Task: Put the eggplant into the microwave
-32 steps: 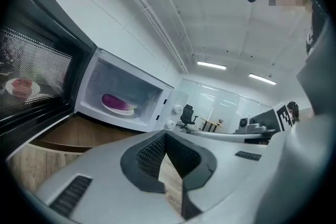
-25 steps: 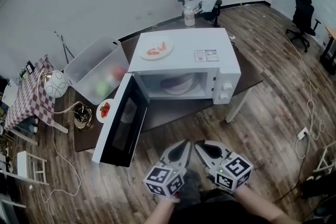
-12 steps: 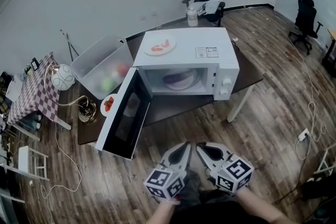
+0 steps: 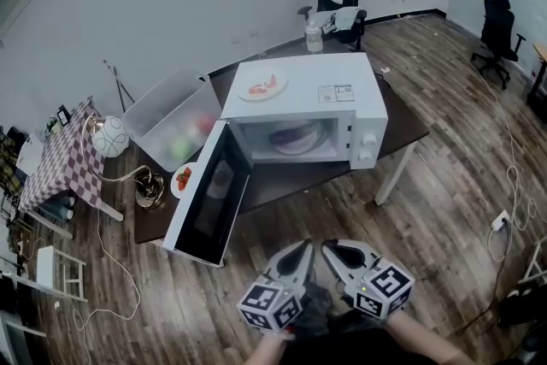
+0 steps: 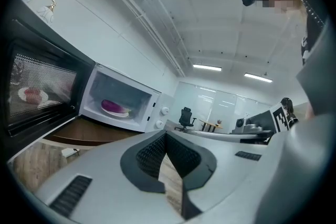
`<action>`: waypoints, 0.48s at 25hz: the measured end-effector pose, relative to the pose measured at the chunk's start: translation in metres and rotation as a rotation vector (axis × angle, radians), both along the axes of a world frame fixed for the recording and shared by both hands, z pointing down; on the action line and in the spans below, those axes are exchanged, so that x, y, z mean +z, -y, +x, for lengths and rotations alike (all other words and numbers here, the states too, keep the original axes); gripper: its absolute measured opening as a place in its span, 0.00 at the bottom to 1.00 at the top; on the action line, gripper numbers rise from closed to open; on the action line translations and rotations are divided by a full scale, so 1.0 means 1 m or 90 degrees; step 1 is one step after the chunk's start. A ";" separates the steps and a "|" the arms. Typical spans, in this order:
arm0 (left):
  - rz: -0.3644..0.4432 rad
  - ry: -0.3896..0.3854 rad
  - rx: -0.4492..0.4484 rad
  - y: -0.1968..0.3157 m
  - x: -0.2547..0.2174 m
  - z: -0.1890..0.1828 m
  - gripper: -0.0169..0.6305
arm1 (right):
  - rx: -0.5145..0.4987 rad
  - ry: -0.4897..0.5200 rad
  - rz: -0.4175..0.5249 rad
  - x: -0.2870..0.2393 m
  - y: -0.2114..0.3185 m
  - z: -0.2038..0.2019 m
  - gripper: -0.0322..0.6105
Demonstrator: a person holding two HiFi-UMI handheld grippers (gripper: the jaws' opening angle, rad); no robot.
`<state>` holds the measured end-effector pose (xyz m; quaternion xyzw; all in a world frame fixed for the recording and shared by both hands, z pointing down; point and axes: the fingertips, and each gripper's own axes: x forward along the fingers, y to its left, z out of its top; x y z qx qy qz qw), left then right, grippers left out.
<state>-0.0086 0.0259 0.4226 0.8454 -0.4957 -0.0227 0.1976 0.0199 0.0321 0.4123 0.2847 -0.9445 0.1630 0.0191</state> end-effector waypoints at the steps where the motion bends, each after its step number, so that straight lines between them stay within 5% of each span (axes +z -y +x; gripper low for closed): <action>1: 0.002 0.003 0.001 0.000 -0.001 0.000 0.02 | 0.000 0.000 0.001 0.000 0.000 0.000 0.05; 12: 0.018 0.018 -0.012 0.010 -0.012 -0.016 0.02 | -0.021 0.011 0.016 -0.009 0.007 -0.013 0.05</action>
